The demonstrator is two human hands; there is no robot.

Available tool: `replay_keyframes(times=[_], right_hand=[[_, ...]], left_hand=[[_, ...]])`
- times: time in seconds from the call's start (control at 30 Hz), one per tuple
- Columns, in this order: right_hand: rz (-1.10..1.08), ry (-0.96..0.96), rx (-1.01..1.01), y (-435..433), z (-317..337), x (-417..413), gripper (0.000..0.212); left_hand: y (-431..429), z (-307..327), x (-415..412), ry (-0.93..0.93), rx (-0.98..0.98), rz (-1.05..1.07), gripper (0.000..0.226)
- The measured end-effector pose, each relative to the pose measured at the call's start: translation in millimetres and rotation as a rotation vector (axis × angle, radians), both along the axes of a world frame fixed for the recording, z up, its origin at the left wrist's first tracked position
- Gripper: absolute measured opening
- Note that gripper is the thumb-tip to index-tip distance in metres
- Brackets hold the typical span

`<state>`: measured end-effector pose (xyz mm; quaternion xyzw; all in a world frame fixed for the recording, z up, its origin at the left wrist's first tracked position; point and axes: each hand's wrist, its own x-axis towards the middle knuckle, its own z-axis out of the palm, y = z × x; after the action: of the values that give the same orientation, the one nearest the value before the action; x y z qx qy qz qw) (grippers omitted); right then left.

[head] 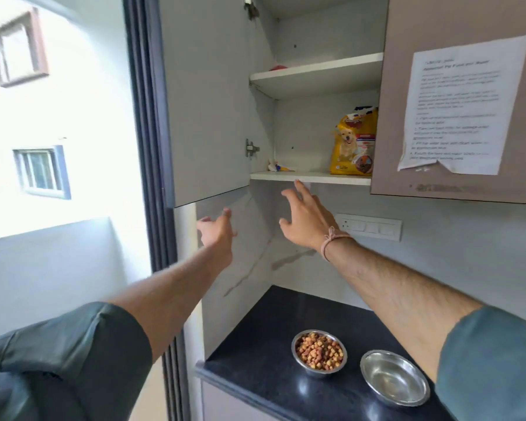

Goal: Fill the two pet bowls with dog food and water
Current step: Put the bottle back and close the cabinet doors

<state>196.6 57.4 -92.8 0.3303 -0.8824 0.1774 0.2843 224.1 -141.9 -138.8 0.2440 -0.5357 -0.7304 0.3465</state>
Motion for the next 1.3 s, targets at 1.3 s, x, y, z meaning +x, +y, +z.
replay_keyframes(times=[1.3], right_hand=[[-0.407, 0.237, -0.291, 68.8, 30.1, -153.6, 0.09]], left_hand=[[133.1, 10.6, -163.6, -0.005, -1.499, -0.281, 0.099]])
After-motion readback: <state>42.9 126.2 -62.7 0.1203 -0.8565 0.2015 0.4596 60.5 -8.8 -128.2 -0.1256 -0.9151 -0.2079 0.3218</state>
